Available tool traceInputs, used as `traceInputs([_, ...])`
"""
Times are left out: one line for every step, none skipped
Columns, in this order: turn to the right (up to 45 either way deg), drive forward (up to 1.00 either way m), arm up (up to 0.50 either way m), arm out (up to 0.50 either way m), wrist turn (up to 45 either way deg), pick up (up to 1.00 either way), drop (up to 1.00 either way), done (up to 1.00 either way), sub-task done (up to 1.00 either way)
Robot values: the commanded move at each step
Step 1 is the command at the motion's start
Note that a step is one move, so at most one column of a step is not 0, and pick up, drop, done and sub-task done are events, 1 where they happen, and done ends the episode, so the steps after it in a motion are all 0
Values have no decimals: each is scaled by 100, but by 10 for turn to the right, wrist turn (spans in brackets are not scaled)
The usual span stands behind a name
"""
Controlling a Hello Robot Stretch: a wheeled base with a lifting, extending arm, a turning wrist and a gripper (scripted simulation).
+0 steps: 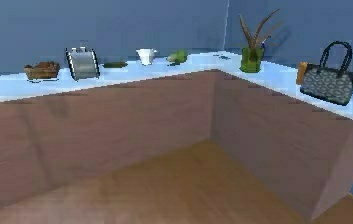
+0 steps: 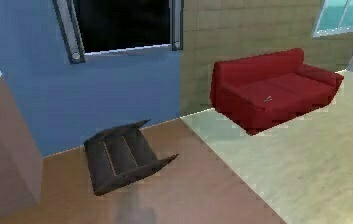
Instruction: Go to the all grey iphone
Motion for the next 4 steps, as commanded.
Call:
traceInputs([0,100,0,0,0,0,0,0,0])
traceInputs([90,0,0,0,0,0,0,0,0])
traceInputs([0,25,0,0,0,0,0,0,0])
traceInputs([180,0,0,0,0,0,0,0,0])
